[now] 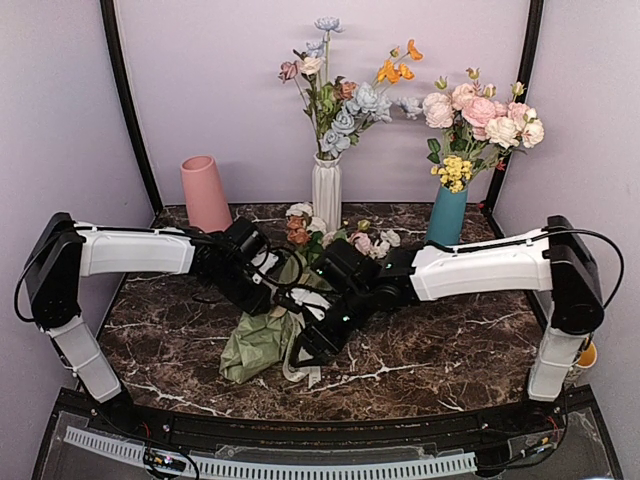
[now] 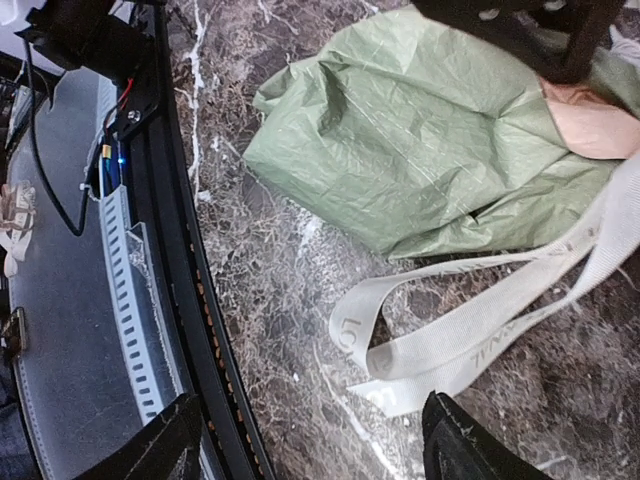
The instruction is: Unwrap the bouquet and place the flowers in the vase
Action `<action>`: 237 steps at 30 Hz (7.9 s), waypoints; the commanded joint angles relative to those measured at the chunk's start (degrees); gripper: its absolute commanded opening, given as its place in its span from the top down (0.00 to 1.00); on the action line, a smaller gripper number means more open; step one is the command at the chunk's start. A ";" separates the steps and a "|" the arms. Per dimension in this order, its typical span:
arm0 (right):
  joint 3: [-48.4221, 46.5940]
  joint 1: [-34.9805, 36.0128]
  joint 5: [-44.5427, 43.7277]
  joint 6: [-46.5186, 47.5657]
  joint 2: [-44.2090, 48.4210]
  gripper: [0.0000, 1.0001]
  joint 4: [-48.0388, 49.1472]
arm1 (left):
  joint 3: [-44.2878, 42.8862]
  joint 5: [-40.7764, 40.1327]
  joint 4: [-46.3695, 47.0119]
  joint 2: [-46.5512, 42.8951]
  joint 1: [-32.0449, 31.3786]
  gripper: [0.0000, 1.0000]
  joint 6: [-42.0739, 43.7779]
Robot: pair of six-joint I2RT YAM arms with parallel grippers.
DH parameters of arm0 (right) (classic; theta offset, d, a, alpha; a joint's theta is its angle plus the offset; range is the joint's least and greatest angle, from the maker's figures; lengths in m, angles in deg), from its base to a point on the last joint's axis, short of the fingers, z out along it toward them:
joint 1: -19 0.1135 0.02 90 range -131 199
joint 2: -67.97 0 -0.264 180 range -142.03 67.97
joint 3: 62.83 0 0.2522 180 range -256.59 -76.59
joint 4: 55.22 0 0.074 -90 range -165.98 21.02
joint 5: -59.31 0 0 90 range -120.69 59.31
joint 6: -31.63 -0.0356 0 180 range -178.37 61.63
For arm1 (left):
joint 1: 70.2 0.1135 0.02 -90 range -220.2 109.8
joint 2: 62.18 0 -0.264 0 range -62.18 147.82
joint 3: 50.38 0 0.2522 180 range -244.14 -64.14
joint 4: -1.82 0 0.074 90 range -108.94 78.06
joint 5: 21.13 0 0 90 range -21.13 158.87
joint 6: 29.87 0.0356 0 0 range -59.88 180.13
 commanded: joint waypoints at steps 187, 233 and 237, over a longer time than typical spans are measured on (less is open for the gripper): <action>27.63 -10.42 -29.96 6.14 20.48 1.00 53.38 | 12.07 -4.05 11.04 -1.79 -3.32 0.94 -25.58; 26.55 -17.91 -49.71 -22.72 30.84 0.61 17.50 | 25.81 -1.48 12.95 -19.29 -1.04 0.37 -28.05; 23.96 -18.00 -47.64 -21.15 29.16 0.20 12.62 | 23.83 -1.68 7.37 -26.26 -0.95 0.29 -28.17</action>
